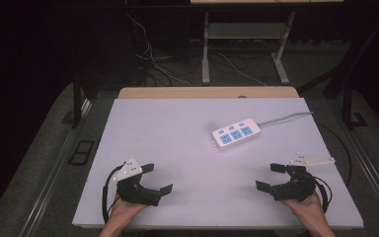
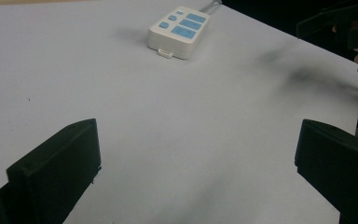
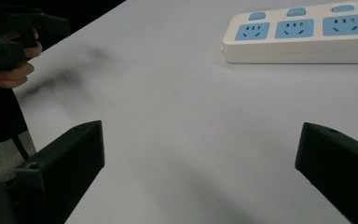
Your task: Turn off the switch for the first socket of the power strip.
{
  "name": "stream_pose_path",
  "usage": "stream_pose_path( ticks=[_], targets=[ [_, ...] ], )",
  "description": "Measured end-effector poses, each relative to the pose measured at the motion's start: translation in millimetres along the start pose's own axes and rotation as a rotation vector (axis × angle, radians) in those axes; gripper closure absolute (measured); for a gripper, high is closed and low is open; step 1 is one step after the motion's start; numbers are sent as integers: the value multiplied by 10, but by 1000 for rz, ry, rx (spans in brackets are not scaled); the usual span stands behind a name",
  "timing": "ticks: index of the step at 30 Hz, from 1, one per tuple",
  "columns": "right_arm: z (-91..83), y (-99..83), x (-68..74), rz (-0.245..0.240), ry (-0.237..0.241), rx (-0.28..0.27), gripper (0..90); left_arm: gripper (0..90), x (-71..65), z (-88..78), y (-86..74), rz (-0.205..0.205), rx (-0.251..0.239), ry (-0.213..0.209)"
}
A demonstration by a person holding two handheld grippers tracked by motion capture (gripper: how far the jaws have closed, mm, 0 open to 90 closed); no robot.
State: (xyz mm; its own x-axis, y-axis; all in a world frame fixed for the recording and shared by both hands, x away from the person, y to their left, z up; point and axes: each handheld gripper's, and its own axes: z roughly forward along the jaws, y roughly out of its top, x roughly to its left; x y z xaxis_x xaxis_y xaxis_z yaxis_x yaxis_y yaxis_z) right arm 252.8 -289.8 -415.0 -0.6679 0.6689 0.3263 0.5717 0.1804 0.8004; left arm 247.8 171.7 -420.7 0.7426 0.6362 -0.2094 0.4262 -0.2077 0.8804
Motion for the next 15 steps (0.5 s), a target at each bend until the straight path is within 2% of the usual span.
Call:
stream_pose_path(
  ticks=[15],
  targets=[
    [-6,-2,-12,4,-3,27,11,0,22,11,-6,2,15,-26]
  ],
)
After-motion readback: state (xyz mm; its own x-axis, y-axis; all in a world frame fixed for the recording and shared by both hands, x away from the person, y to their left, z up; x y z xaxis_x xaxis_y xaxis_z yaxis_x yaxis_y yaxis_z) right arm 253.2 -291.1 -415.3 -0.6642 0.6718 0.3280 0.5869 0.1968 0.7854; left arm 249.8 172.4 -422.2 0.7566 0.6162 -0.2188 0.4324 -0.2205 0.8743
